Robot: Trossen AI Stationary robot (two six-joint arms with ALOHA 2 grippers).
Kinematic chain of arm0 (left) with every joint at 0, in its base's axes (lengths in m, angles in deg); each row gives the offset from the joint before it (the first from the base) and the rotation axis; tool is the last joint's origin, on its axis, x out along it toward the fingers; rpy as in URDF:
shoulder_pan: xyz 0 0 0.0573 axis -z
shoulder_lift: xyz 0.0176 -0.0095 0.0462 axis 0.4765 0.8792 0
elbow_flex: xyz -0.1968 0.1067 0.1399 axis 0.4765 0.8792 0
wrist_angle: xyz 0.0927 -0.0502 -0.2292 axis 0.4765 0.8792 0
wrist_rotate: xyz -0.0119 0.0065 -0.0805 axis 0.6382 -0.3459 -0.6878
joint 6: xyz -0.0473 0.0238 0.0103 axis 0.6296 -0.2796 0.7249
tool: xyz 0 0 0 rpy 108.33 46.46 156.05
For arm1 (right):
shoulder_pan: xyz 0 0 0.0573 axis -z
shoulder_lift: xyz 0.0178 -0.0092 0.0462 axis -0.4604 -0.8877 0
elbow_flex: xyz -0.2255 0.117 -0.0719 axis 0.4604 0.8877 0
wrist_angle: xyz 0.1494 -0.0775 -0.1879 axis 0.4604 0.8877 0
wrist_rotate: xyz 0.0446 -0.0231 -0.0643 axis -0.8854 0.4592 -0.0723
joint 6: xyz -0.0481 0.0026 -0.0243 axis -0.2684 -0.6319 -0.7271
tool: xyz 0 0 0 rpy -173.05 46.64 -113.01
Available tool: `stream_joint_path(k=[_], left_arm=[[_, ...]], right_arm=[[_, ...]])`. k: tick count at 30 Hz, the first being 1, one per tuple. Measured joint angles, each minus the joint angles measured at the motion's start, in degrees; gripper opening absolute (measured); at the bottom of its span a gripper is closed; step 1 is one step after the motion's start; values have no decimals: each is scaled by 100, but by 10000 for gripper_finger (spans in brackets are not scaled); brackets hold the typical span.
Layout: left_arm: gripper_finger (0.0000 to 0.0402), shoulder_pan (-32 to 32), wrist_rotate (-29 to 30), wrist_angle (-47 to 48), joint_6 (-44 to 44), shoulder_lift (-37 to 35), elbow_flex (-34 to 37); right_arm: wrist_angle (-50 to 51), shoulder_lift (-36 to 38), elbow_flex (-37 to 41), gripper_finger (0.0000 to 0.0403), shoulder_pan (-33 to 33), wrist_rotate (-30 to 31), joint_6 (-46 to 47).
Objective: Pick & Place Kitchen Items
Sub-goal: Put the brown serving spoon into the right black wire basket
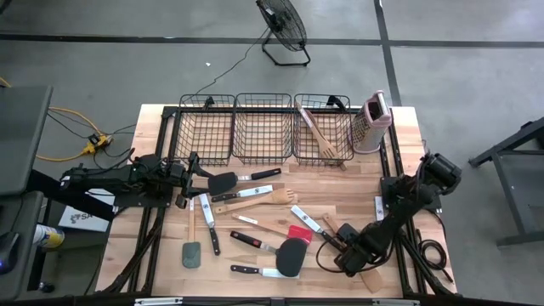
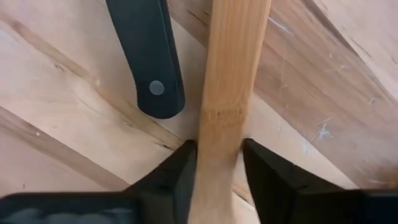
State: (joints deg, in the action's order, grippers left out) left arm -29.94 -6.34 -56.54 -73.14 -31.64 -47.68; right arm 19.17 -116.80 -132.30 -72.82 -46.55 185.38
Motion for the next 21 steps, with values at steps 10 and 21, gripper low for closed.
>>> stream_joint_path(k=[10, 21], left_arm=[[212, -1, 0, 0, 0, -2, 0], [212, -1, 1, 0, 0, -1, 0]], right_arm=[[176, 66, 3, 74, 159, -177, -54], [1004, 1025, 33, 74, 183, 571, -4]])
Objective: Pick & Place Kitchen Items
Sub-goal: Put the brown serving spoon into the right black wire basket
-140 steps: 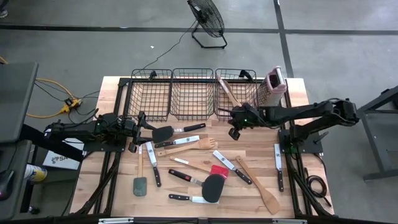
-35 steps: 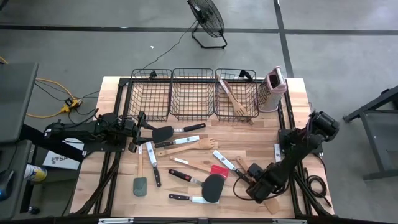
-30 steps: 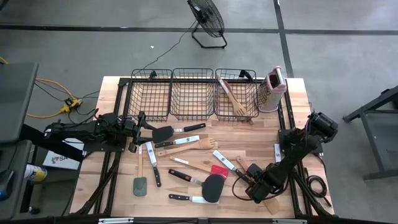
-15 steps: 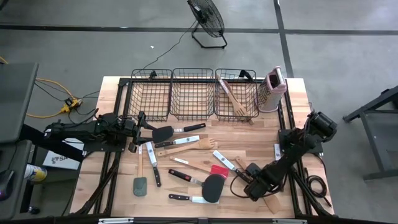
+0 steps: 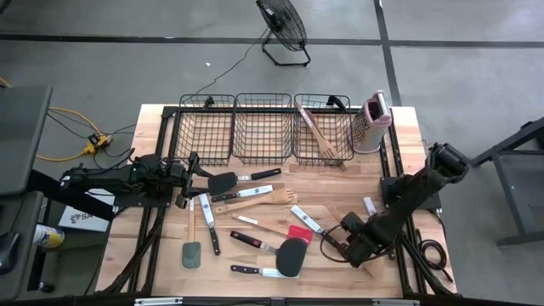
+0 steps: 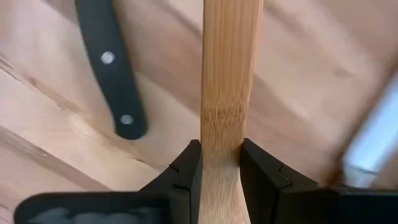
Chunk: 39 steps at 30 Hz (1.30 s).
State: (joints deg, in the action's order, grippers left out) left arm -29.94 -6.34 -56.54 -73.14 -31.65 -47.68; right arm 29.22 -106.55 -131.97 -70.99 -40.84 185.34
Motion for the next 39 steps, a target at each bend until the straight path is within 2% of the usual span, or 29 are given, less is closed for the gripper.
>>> stream_joint_path(k=[9, 15, 19, 22, 29, 39], left_arm=[[212, 1, 1, 1, 0, 1, 0], [212, -1, 1, 0, 0, -1, 0], [212, 1, 0, 2, 0, -1, 0], [212, 1, 0, 1, 0, -1, 0], [212, 0, -1, 0, 0, -1, 0], [212, 1, 1, 0, 0, 1, 0]], right_arm=[[-131, 1126, -11, 74, 362, 1667, -887], [-407, 1824, -13, 74, 1008, 2696, -2238], [-986, 2177, -13, 74, 1538, 3133, -3491], [-1576, 2381, -17, 74, 1963, 3315, -4465], [-2645, 2651, -20, 74, 3028, 3334, -6289], [-3227, 2673, -22, 74, 4582, 3391, -7771]])
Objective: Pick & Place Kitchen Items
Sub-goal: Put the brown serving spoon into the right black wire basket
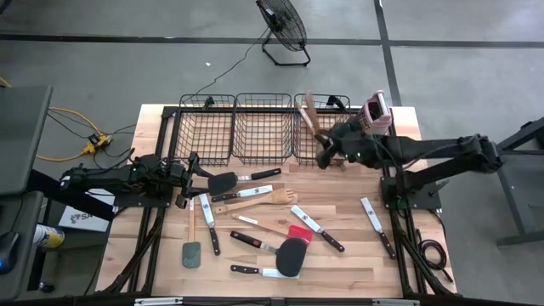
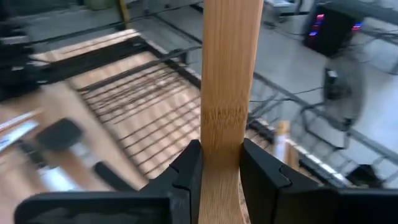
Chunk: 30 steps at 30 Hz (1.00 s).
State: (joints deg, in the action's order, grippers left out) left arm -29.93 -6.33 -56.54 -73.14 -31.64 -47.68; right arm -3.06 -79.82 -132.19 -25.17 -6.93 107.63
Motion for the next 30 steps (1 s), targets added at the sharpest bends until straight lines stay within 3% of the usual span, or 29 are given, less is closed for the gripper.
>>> stream_joint_path(k=[10, 18, 30], left_arm=[[212, -2, -1, 0, 0, -1, 0], [212, -1, 0, 0, 0, 0, 0], [212, -1, -1, 0, 0, -2, 0]], right_arm=[[118, -229, 0, 74, 1214, -103, -660], [333, -759, 0, 77, 1773, -619, -655], [458, -1417, 0, 81, 2563, -1916, -379]])
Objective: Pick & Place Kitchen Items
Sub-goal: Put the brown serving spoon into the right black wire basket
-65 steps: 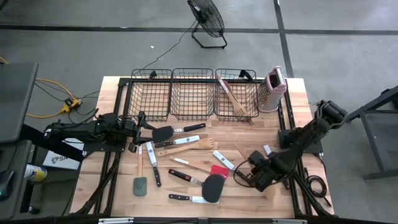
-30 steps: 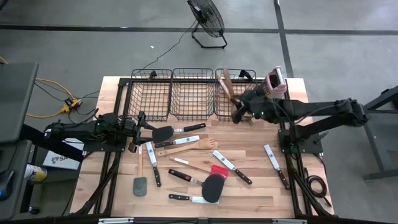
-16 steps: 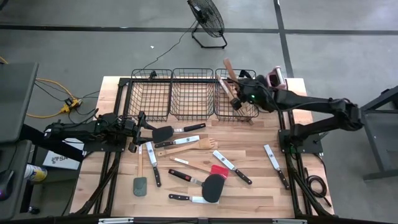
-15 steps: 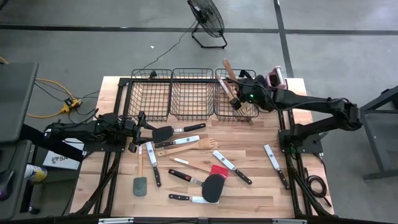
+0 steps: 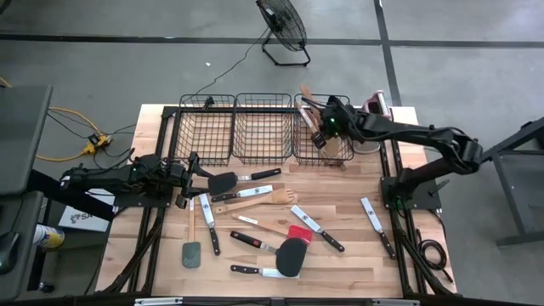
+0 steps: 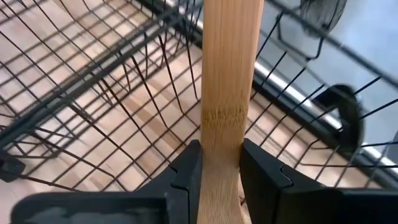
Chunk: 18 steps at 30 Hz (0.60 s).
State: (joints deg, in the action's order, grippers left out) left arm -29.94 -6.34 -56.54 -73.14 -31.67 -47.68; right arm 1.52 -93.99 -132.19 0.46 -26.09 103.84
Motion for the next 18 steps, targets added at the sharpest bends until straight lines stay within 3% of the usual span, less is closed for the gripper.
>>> stream_joint_path(k=[18], left_arm=[[212, 0, 1, 0, 0, 0, 0]], right_arm=[[42, -476, 0, 82, 568, -891, 296]])
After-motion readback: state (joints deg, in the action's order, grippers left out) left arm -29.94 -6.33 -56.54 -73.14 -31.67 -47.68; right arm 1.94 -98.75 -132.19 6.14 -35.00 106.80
